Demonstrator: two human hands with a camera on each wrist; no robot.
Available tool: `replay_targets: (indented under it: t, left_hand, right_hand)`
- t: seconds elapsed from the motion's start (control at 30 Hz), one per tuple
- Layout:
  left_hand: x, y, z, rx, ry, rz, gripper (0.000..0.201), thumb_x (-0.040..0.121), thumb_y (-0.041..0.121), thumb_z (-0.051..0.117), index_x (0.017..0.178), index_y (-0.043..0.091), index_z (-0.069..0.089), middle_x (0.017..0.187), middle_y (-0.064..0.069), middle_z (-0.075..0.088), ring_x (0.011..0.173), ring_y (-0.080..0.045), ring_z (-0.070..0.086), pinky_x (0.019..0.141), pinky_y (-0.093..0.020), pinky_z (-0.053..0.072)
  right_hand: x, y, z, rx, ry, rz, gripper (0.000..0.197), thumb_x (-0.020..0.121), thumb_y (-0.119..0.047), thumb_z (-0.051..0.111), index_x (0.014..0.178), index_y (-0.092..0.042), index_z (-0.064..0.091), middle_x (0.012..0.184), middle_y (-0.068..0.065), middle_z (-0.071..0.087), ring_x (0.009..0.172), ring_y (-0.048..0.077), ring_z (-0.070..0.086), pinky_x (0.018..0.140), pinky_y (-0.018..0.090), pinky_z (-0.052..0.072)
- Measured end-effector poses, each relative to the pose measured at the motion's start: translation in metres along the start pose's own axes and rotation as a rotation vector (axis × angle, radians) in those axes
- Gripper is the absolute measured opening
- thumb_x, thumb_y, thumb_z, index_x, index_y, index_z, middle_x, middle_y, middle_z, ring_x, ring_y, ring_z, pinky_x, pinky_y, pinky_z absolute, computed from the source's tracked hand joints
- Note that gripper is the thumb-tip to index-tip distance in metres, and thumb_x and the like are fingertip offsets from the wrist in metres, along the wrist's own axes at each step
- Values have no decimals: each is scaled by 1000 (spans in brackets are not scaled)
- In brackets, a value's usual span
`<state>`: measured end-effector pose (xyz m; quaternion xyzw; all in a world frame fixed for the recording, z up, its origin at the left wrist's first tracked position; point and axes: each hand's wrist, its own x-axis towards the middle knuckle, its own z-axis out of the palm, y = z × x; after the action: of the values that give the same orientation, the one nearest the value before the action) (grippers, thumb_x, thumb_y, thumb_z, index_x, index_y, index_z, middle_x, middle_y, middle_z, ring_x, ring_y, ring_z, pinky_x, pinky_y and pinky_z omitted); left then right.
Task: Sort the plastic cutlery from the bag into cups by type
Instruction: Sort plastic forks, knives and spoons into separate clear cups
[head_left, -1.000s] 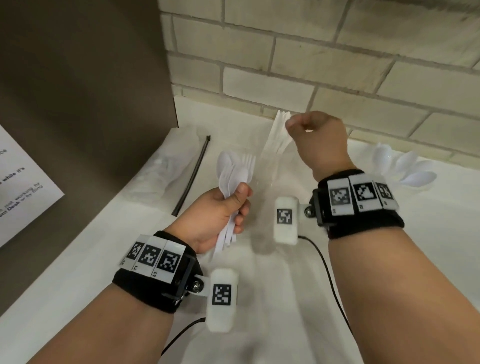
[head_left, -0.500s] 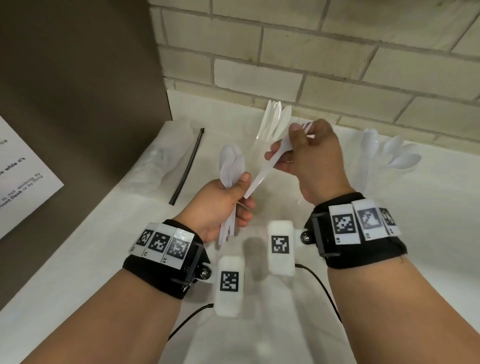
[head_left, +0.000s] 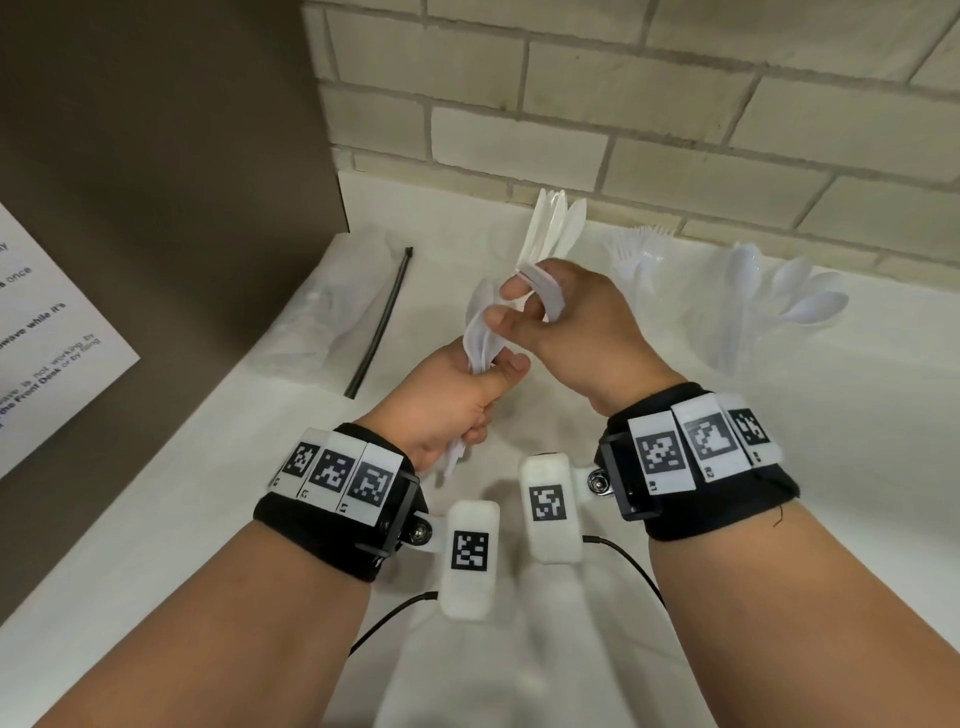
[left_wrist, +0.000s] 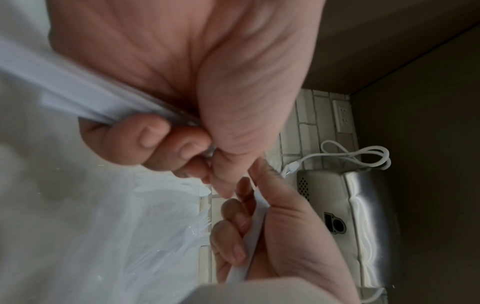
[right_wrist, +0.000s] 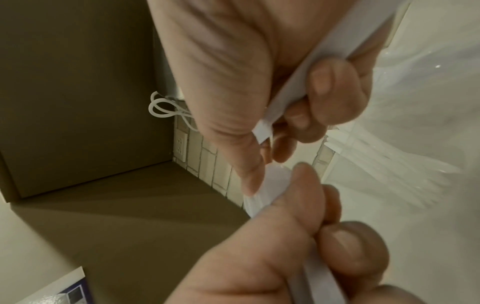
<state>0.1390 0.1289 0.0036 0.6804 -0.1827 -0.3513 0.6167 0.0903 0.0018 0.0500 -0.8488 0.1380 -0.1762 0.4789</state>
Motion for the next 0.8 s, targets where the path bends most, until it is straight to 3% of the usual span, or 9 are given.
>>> replay_targets:
  t: [0.1, 0.2, 0.3, 0.43, 0.53, 0.67, 0.8]
  left_hand:
    - [0, 0, 2, 0, -20, 3, 18, 93, 32, 59, 91, 15, 52, 57, 2, 33, 47, -11, 27, 42, -22, 29]
    - [-1, -1, 3, 3, -23, -4, 23, 95, 32, 54, 83, 14, 48, 63, -1, 40, 46, -10, 31, 42, -22, 31]
    - [-2, -4, 5, 39, -13, -24, 25, 96, 35, 51, 96, 10, 54, 59, 3, 43, 43, -9, 31, 42, -23, 28]
    - [0, -3, 5, 39, -27, -26, 26, 97, 36, 49, 99, 11, 54, 54, 7, 39, 41, -7, 29, 44, -23, 24]
    - [1, -1, 5, 39, -34, -24, 25, 96, 34, 51, 101, 10, 50, 52, 8, 38, 41, -8, 27, 45, -25, 23]
    - [1, -5, 7, 88, -30, -40, 23, 96, 33, 52, 98, 10, 48, 56, 3, 34, 45, -10, 25, 45, -25, 22]
    - [2, -8, 7, 67, -7, -69, 24, 96, 34, 51, 98, 10, 52, 56, 3, 35, 47, -12, 24, 47, -26, 19]
  right_hand:
    - [1, 3, 2, 28, -4, 38, 8, 81, -20, 74, 84, -21, 67, 65, -7, 48, 53, 0, 46, 51, 5, 36]
    - [1, 1, 0, 26, 0, 31, 10, 84, -17, 70, 78, -21, 63, 67, -8, 49, 58, 1, 48, 55, 6, 37]
    - [5, 0, -4, 91, 81, 26, 11, 88, -16, 64, 80, -20, 59, 77, -7, 57, 68, 3, 52, 62, 13, 41]
    - [4, 2, -5, 170, 94, 60, 12, 89, -22, 66, 83, -17, 56, 79, -7, 56, 54, -3, 49, 48, 9, 34]
    - [2, 5, -1, 134, 47, 78, 18, 86, -21, 69, 91, -6, 61, 81, -2, 60, 66, 6, 55, 50, 12, 37]
    - [2, 8, -4, 197, 126, 118, 12, 93, -24, 59, 85, -19, 51, 82, -4, 58, 64, 10, 49, 56, 22, 34]
    - [6, 4, -21, 378, 247, 113, 6, 100, -17, 45, 98, -23, 45, 87, 0, 75, 58, 0, 54, 54, 20, 37]
